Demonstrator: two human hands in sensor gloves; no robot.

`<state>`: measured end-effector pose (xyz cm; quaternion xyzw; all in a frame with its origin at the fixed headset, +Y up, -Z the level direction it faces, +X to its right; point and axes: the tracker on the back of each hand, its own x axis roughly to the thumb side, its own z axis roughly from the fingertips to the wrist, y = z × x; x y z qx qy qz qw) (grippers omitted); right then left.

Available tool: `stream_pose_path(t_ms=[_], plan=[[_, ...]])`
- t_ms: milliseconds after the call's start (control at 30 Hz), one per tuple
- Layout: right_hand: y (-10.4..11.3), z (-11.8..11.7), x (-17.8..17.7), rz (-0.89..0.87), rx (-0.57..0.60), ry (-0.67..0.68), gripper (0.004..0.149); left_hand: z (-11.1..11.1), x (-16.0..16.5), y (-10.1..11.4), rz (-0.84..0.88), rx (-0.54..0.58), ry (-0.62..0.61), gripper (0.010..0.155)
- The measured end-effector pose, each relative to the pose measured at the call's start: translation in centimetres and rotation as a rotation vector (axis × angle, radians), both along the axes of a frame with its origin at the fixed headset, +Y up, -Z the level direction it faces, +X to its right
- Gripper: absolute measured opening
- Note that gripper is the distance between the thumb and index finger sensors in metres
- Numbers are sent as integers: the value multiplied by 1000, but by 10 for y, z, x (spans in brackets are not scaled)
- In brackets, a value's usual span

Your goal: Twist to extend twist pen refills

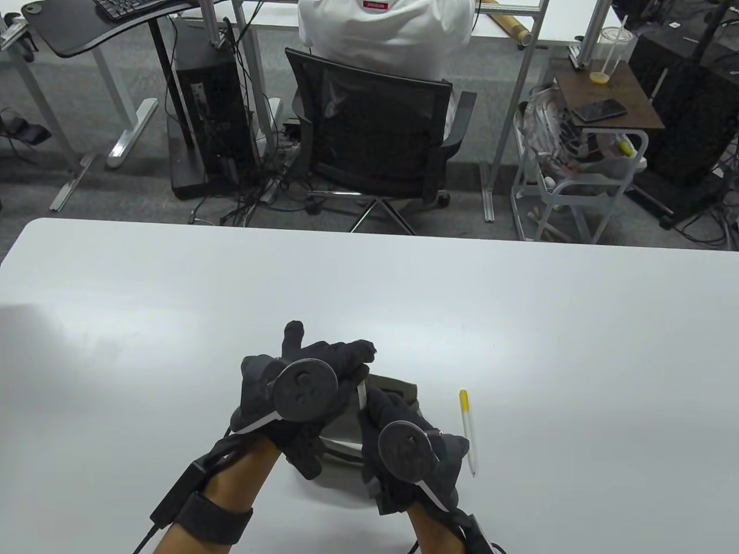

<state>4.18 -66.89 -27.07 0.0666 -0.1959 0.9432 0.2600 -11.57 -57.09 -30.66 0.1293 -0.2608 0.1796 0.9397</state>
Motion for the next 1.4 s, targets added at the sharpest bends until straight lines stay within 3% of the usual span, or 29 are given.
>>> stream_pose_path(t_ms=[267,433,567,733,967,1167,1400], plan=[[-1,-1,0,-6,-13,15,45,-8,-9,-9,126,-105,-128,45],[1,0,0,-35,-5,25,45,-10,-16,-9,170,-74,-114,45],[3,2,0,-14,17,6,54,-16,-34,0,189,-8,24,45],[1,1,3,-15,9,-16,56,-35,-70,-9,27,-36,261,48],[-5,-2,1,33,-10,-23,59,-63,-100,-70,-186,-241,399,48],[-8,-4,1,54,-24,-32,59,-84,-98,-121,-440,-356,452,48],[-14,-6,-2,94,-38,-33,59,-98,-88,-167,-610,-466,459,48]])
